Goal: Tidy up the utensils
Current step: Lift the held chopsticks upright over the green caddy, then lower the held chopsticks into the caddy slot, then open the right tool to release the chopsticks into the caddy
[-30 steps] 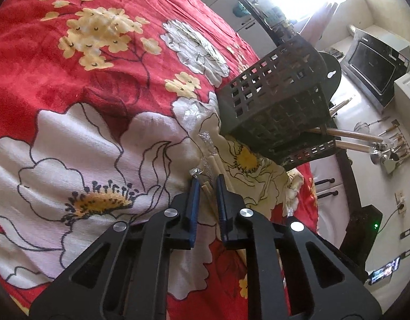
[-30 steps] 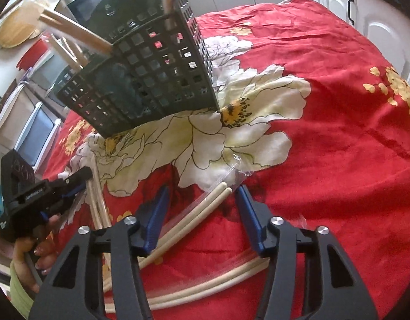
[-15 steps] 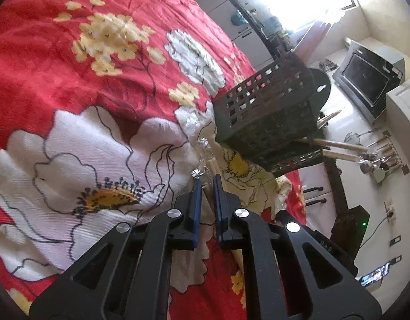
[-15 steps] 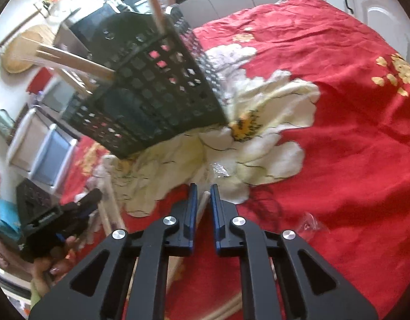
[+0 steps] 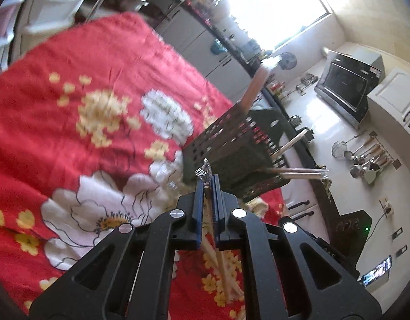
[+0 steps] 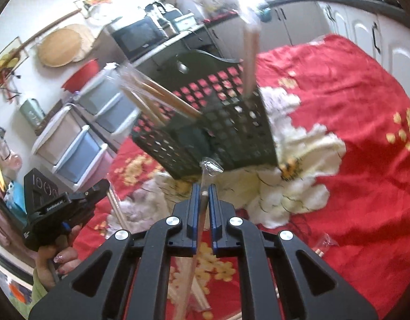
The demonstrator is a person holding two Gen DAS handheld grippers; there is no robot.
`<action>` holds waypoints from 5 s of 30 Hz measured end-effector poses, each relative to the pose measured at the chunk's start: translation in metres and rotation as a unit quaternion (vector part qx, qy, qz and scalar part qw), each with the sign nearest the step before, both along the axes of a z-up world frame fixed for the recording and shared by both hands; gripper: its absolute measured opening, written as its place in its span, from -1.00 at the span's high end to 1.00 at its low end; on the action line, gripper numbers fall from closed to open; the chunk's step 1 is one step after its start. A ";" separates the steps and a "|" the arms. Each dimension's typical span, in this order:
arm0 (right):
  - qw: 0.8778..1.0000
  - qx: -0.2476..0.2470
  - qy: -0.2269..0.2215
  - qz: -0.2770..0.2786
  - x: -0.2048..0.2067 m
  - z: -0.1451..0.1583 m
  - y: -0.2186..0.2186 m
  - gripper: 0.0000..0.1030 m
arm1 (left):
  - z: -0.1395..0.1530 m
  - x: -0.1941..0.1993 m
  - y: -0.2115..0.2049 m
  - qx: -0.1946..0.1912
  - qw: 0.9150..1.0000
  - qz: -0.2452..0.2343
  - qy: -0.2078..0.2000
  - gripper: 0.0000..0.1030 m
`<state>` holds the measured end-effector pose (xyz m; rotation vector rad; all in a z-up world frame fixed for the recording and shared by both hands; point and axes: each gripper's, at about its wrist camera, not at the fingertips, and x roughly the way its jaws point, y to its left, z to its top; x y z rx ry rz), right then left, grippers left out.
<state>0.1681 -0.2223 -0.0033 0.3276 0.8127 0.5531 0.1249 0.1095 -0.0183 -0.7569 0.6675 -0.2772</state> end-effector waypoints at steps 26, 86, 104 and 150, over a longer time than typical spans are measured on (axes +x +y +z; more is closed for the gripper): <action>0.989 0.005 -0.147 0.000 -0.034 0.080 -0.009 0.89 | 0.077 -0.015 -0.038 0.048 0.993 -0.034 -0.098 0.96; 0.907 -0.018 -0.407 -0.102 -0.011 0.221 -0.040 0.89 | 0.221 0.035 -0.054 0.167 0.948 0.049 -0.267 0.95; 0.914 -0.008 -0.391 -0.102 0.023 0.180 -0.032 0.89 | 0.188 0.055 -0.057 0.190 0.947 0.063 -0.253 0.95; 0.954 -0.060 -0.279 -0.093 0.047 0.090 -0.002 0.53 | 0.111 0.076 -0.078 0.213 0.962 0.022 -0.171 0.54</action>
